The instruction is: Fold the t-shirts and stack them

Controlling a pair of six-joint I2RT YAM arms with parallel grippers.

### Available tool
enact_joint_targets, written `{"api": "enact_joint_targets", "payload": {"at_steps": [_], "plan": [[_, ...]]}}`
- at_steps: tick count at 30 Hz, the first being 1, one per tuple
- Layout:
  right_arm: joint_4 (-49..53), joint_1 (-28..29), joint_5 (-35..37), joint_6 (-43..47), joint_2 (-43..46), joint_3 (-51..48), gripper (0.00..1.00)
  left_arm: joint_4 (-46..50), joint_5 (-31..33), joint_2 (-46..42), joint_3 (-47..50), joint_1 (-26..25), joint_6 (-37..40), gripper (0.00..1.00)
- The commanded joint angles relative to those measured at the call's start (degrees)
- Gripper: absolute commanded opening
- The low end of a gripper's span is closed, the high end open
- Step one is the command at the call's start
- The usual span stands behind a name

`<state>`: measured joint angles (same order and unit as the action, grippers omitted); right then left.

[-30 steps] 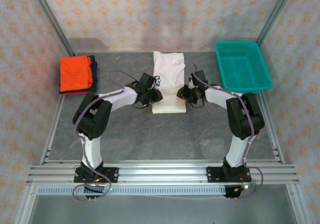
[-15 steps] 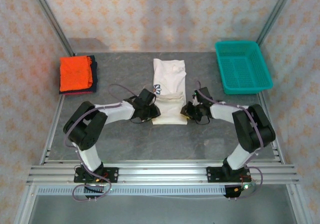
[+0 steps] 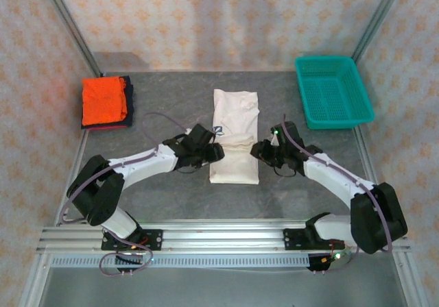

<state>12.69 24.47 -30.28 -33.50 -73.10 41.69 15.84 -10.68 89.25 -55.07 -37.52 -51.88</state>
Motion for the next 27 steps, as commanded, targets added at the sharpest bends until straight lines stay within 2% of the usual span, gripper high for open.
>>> {"api": "enact_joint_targets", "payload": {"at_steps": [1,5,8,10,13,20,23,27], "plan": [[-1.14,2.85,1.11,1.78,-4.81,3.9,0.35,5.0,2.87,-1.75,-1.21,3.61,4.04,0.67],[-6.2,6.88,0.22,0.01,-13.29,8.77,0.35,5.25,2.08,-3.83,0.53,7.19,4.72,0.71],[-11.61,7.7,-1.94,-3.55,-20.28,11.72,0.34,5.69,2.07,-5.51,1.86,8.54,5.16,0.76],[-13.77,7.17,-2.74,-5.02,-24.5,13.57,0.33,5.7,2.06,-6.27,2.65,9.0,5.3,0.81],[-12.78,5.37,-2.87,-3.24,-28.92,17.84,0.33,5.63,2.15,-7.07,3.34,9.04,5.52,0.99],[-8.14,-0.48,-2.6,2.16,-34.95,26.34,0.35,2.14,1.39,-4.59,3.12,9.09,6.08,1.0],[-6.2,-1.69,-1.56,3.95,-33.32,27.21,0.41,0.25,0.45,-1.79,1.42,9.12,6.26,1.0],[-4.46,-2.21,4.4,6.96,-27.9,23.35,0.54,-2.88,-1.7,3.09,-1.56,9.32,6.6,1.0]]}}
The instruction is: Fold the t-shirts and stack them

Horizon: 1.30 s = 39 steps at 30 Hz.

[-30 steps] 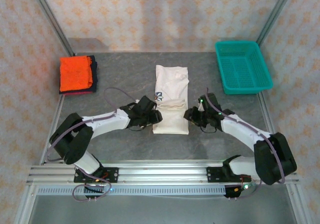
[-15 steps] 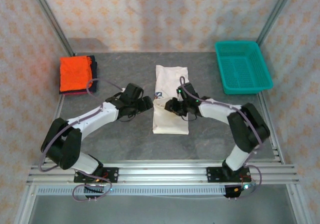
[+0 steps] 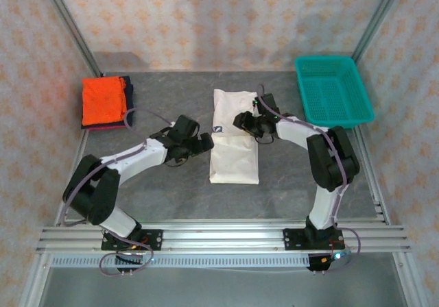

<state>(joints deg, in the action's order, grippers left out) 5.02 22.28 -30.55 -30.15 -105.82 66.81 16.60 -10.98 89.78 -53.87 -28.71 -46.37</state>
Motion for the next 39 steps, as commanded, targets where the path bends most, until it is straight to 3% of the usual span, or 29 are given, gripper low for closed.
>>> {"api": "enact_joint_targets", "payload": {"at_steps": [1,7,12,15,21,25,28,39], "plan": [[4.39,-0.02,6.19,4.75,6.0,-2.83,0.56,-4.33,-2.16,4.11,-3.96,0.53,1.27,0.99],[9.87,-0.02,11.27,8.67,10.26,-8.44,0.58,-4.18,-5.48,13.75,-11.81,0.62,1.71,0.74],[9.84,0.04,8.62,9.22,8.94,-9.3,0.53,-2.76,-6.43,18.11,-15.94,0.61,2.34,0.53],[9.48,0.04,6.82,9.06,6.92,-8.2,0.49,-1.81,-6.35,18.65,-16.92,0.67,2.73,0.47],[9.56,-0.03,6.08,9.23,3.74,-6.02,0.3,-0.38,-6.25,19.29,-17.9,0.63,3.52,0.29],[9.86,-0.03,6.62,9.23,5.36,-6.27,0.0,-0.25,-6.51,18.94,-18.03,0.59,3.65,0.12],[9.71,-0.02,7.37,9.23,7.88,-7.5,0.0,-0.17,-6.88,18.46,-18.14,0.6,4.18,0.0],[8.33,-0.02,10.46,6.62,14.24,-12.75,0.0,-0.43,-6.77,16.64,-18.49,0.53,4.79,0.0]]}}
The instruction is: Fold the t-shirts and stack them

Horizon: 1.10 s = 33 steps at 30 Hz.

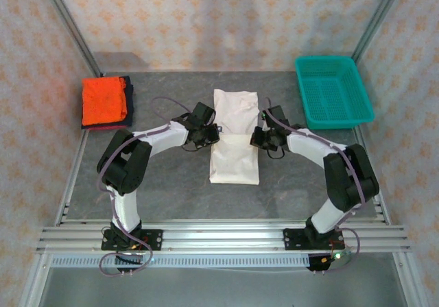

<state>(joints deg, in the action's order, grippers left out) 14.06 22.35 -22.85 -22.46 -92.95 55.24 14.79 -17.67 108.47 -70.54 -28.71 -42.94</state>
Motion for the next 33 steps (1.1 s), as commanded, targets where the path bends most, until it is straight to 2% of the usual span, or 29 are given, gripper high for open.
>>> {"api": "enact_joint_targets", "payload": {"at_steps": [1,10,11,13,14,19,22,24,28,33], "plan": [[-0.78,-0.08,2.73,-1.15,1.07,-1.19,0.0,1.45,-0.09,-1.88,-1.92,0.57,1.45,0.0],[-1.83,-0.09,3.34,-0.42,-5.01,1.11,0.0,3.35,1.75,0.42,-3.63,0.68,1.98,0.0],[-1.89,-0.09,3.28,-0.33,-5.47,1.39,0.0,3.41,1.82,0.6,-3.59,0.72,2.07,0.03],[-1.42,-0.11,3.3,-0.19,-5.8,2.42,0.01,3.1,1.88,0.6,-3.33,0.81,2.24,0.22],[-0.85,-0.11,3.33,-0.05,-5.68,2.94,0.05,2.85,2.09,0.61,-3.13,0.78,2.29,0.32],[0.85,-0.11,4.14,0.75,-0.79,2.79,0.44,1.83,5.12,-1.63,-0.8,0.77,1.72,0.65],[2.2,0.38,4.04,4.06,3.15,1.82,0.61,1.84,7.2,-4.41,0.19,0.78,2.35,0.84],[2.47,1.76,5.51,9.12,6.16,0.67,0.7,1.25,8.34,-6.44,1.14,0.88,2.96,0.97],[4.19,7.49,9.71,22.95,12.05,-0.9,0.81,0.9,8.8,-9.46,2.44,1.96,3.52,1.0],[7.55,16.34,8.69,43.48,15.06,-2.58,0.82,1.31,8.21,-11.38,3.69,4.67,3.31,1.0]]}}
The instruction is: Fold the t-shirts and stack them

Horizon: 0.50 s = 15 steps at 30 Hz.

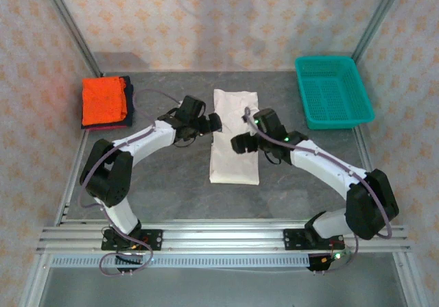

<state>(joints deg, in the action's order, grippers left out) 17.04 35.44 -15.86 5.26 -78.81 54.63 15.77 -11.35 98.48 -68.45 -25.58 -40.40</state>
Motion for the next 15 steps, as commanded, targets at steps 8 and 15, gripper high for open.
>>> {"api": "enact_joint_targets", "payload": {"at_steps": [8,15], "plan": [[8.82,16.15,5.5,33.51,-1.88,-3.93,0.79,0.58,-0.25,-6.82,7.26,8.05,0.45,1.0],[6.51,19.71,9.43,35.1,-8.32,-5.41,0.66,-0.26,-0.77,-8.72,10.31,8.88,-0.41,1.0]]}}
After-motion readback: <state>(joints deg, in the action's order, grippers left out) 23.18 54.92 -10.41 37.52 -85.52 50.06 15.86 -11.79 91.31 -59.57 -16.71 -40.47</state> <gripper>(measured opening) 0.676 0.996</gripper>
